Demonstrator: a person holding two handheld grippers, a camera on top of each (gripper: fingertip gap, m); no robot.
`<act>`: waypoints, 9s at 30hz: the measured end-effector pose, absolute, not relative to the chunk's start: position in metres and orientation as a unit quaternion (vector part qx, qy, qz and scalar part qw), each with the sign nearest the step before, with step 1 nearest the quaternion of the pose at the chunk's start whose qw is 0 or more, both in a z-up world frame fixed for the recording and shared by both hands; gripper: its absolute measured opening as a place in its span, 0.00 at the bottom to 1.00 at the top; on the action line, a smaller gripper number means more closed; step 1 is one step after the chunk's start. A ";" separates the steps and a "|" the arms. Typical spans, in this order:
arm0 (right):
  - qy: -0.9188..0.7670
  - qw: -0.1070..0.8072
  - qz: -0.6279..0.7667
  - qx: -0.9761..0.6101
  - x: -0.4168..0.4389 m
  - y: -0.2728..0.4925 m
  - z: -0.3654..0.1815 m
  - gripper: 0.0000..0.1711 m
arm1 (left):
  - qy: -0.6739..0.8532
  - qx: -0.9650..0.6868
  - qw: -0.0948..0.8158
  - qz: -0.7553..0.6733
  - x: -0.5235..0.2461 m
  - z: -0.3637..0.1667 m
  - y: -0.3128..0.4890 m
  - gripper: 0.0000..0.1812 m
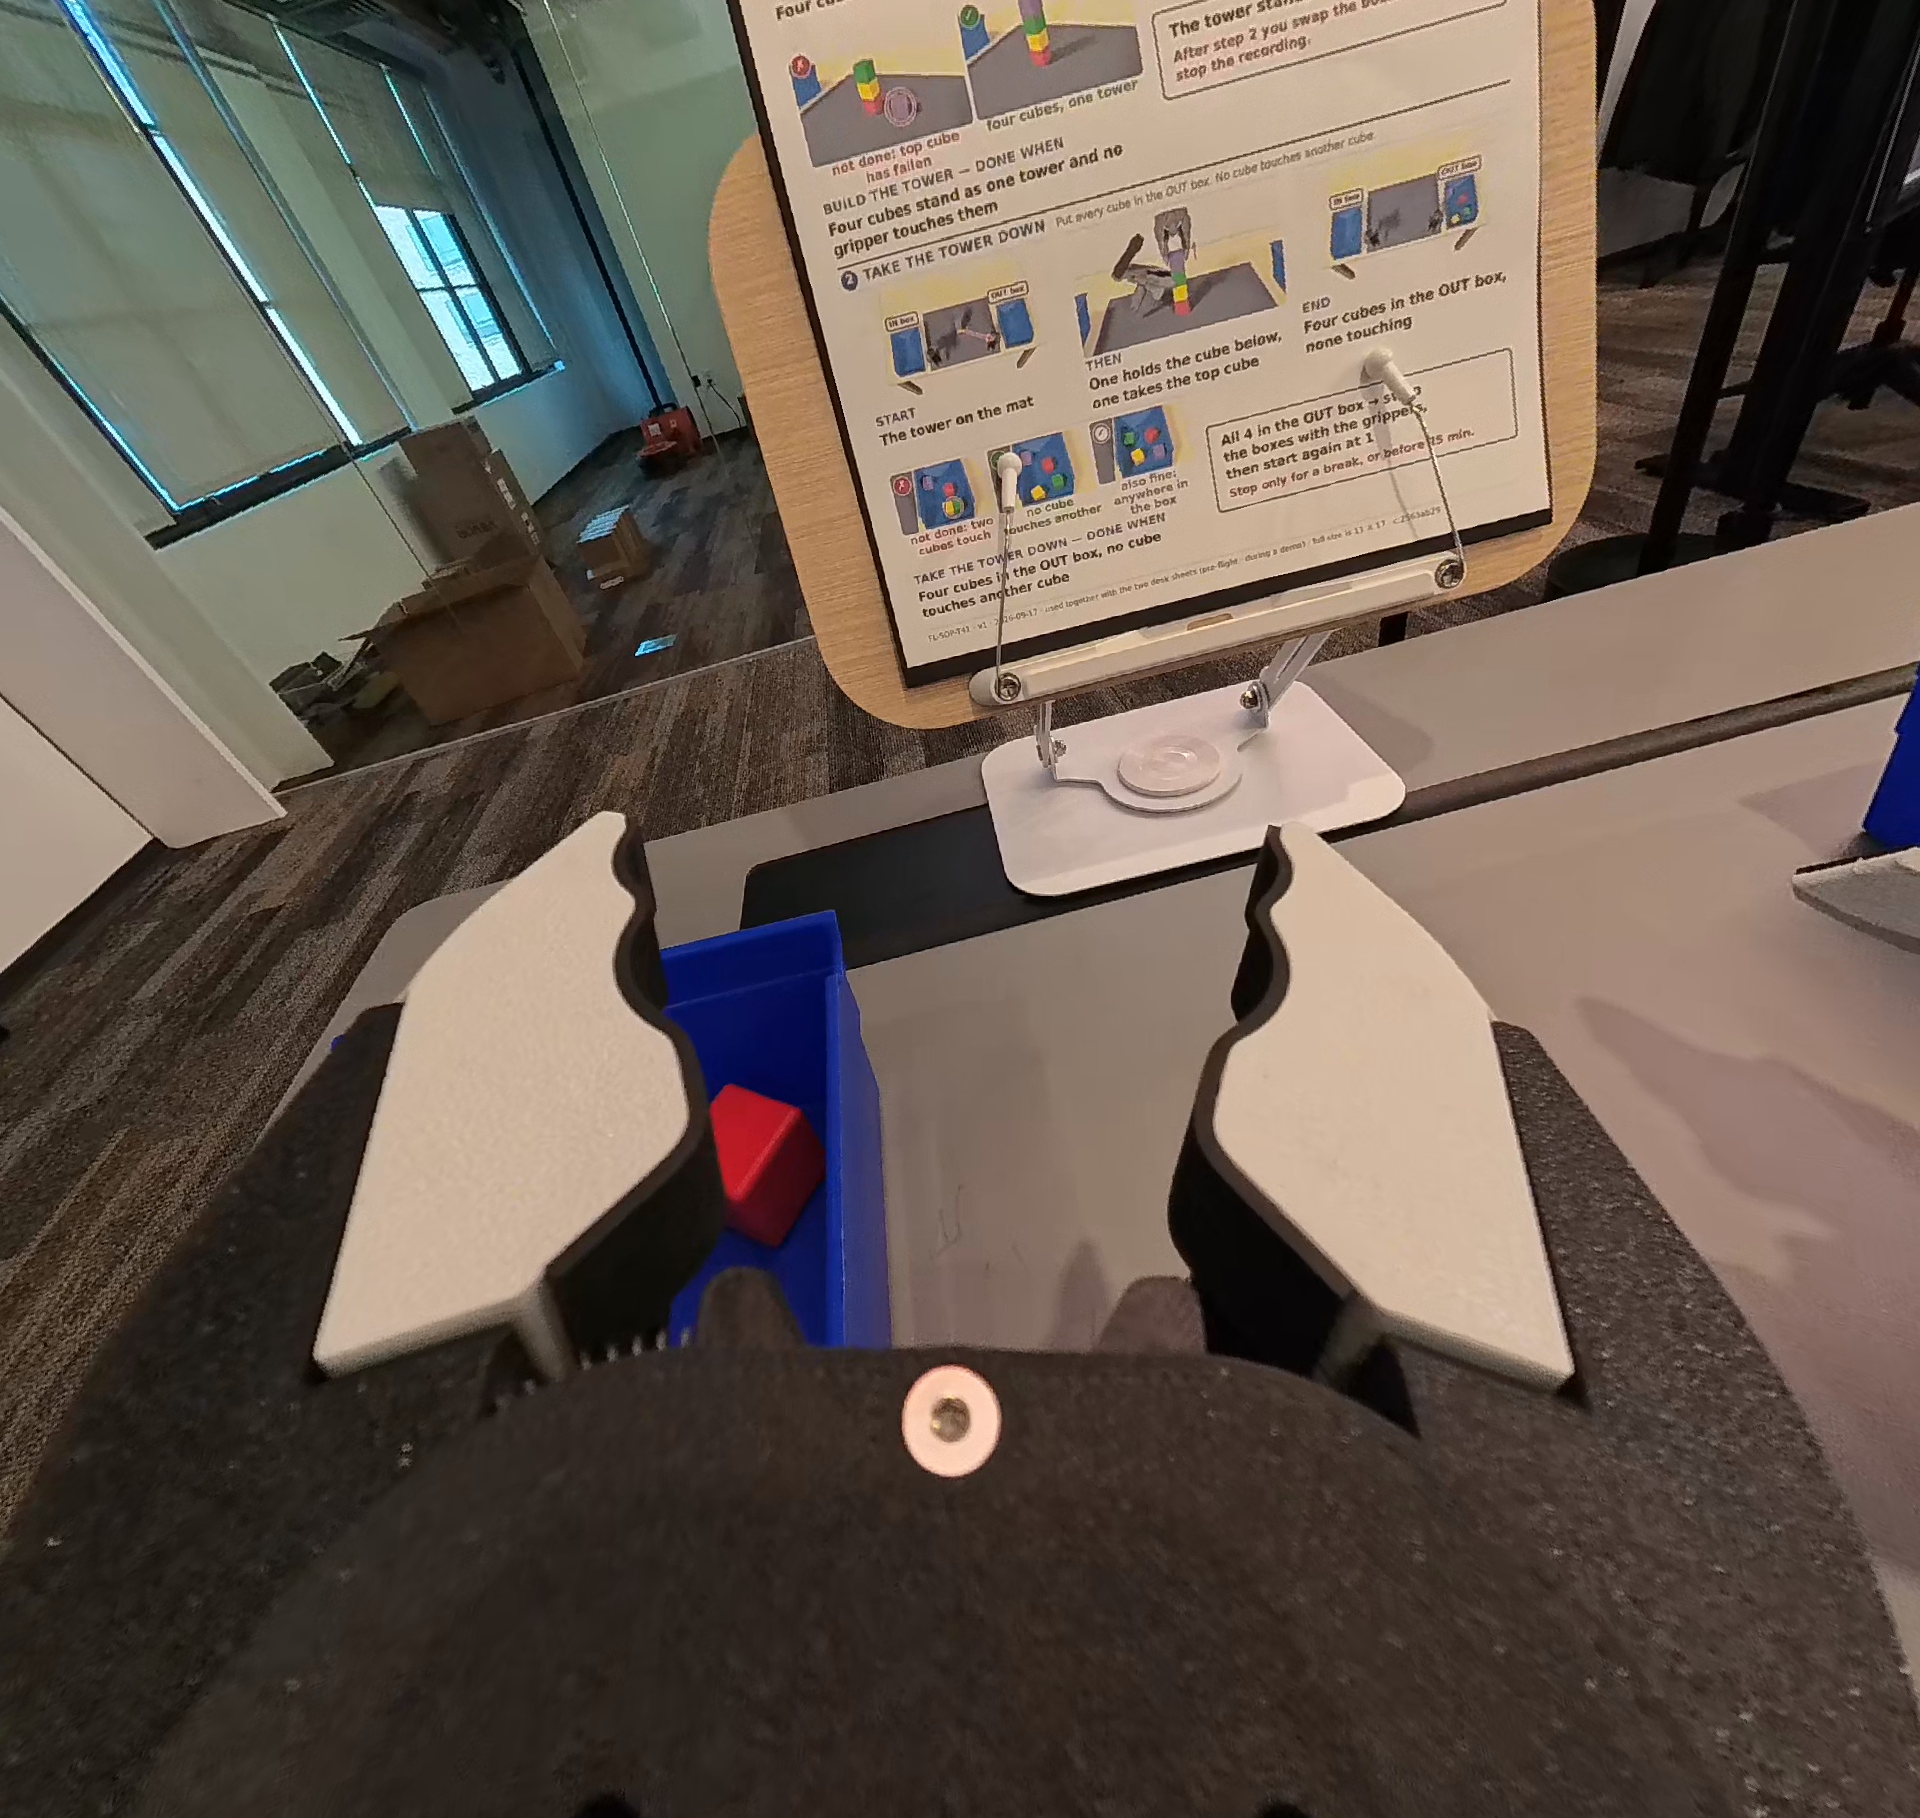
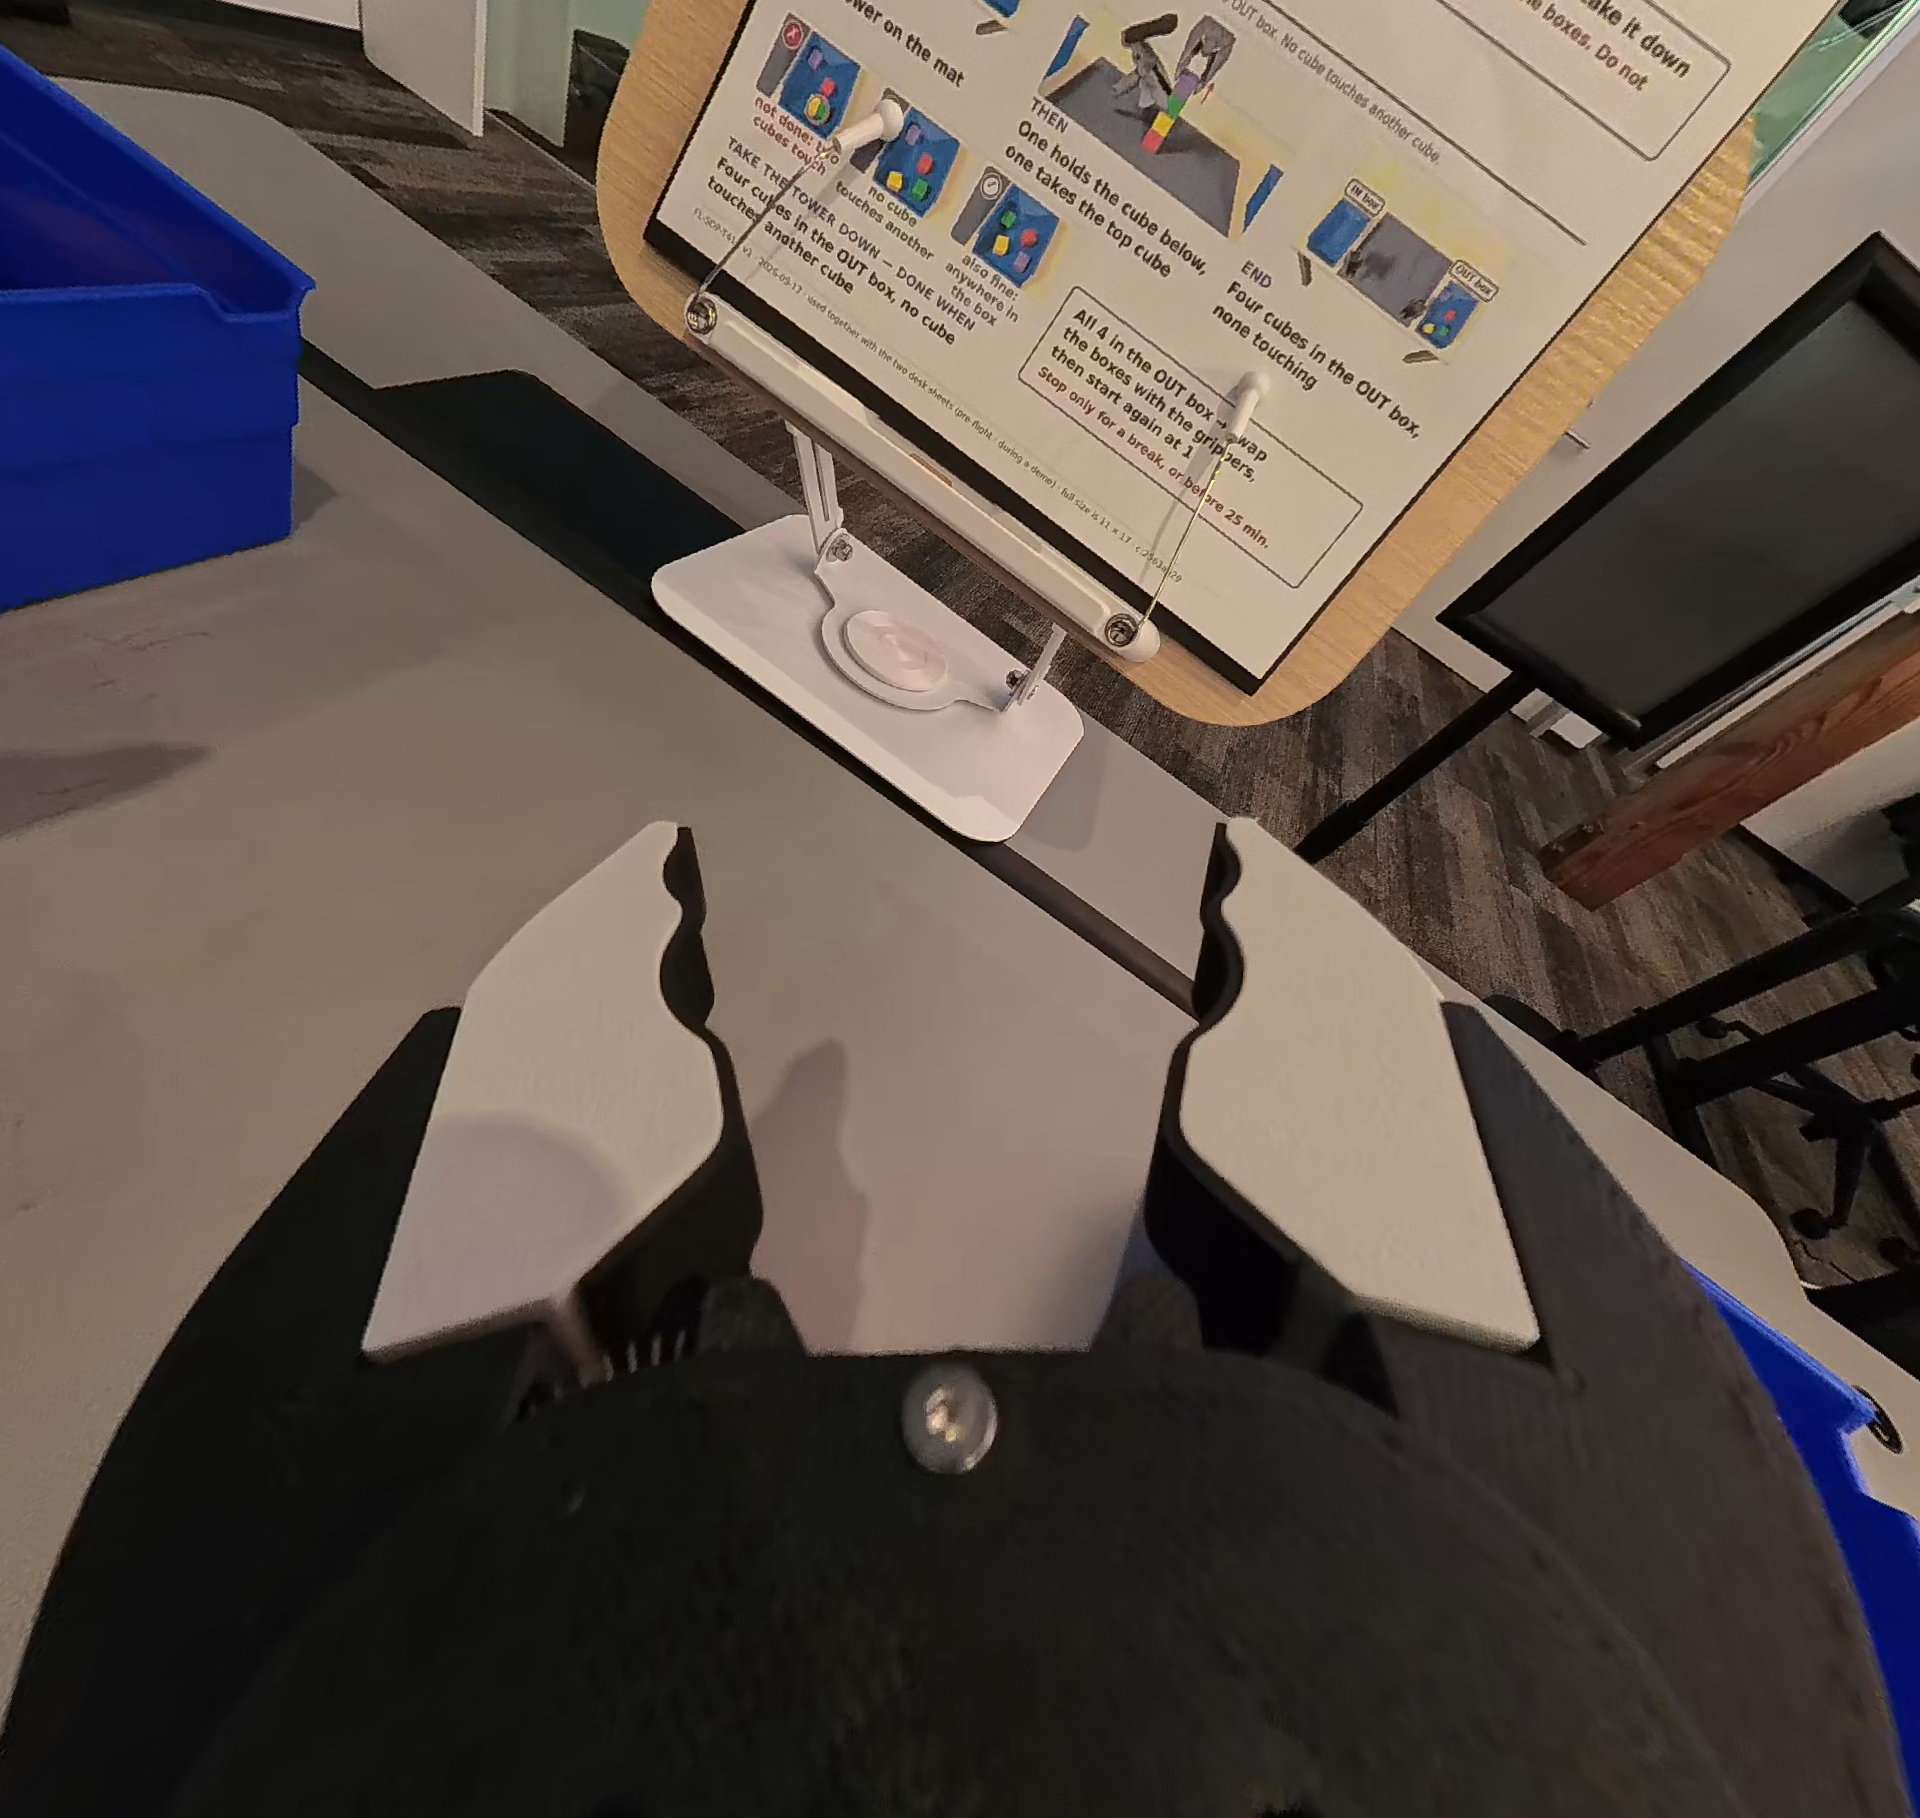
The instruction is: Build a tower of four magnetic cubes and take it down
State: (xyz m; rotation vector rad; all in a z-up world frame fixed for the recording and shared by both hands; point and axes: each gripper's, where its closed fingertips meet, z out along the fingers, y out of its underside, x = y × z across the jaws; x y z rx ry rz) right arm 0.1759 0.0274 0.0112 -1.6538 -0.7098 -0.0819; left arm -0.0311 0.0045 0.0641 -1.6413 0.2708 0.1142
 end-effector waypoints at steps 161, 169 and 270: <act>-0.151 0.658 0.057 -0.736 0.356 0.022 0.108 0.48 | 0.672 -0.714 0.172 -0.095 0.120 -0.085 -0.022 0.35; -0.140 0.661 0.085 -0.732 0.360 0.023 0.111 0.48 | 0.624 -0.748 0.226 -0.001 -0.046 0.018 -0.051 0.31; -0.138 0.648 0.099 -0.742 0.372 0.034 0.096 0.48 | 0.477 -0.872 0.094 0.061 -0.209 -0.060 -0.080 0.27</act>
